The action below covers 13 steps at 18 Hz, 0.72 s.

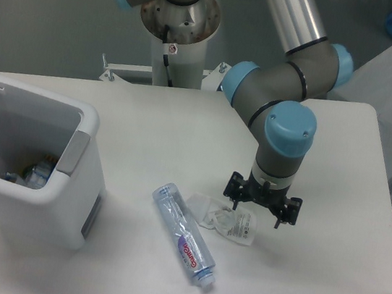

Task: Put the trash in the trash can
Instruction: 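Move the gripper over the crumpled clear plastic wrapper and lower it, then close the gripper on the plastic wrapper and lift it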

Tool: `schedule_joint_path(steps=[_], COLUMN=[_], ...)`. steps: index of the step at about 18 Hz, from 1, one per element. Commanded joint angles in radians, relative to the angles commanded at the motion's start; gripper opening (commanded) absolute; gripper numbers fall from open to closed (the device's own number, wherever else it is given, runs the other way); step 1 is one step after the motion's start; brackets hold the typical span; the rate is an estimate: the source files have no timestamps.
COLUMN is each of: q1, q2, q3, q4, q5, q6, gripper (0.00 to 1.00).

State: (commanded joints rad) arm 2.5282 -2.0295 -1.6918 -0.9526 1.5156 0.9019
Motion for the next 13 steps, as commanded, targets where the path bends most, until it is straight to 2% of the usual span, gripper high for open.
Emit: schedule_joint_path(steps=[2, 6, 13], q1=[-0.016, -0.028, -0.029], q2=[0.003, 0.023, 0.040], q3=[-0.034, -0.062, -0.074], q4=[0.002, 0.000, 0.011], q5=[0.000, 0.000, 0.002], q6=[0.002, 0.032, 0.164], gripper=[1.00, 1.00, 1.00])
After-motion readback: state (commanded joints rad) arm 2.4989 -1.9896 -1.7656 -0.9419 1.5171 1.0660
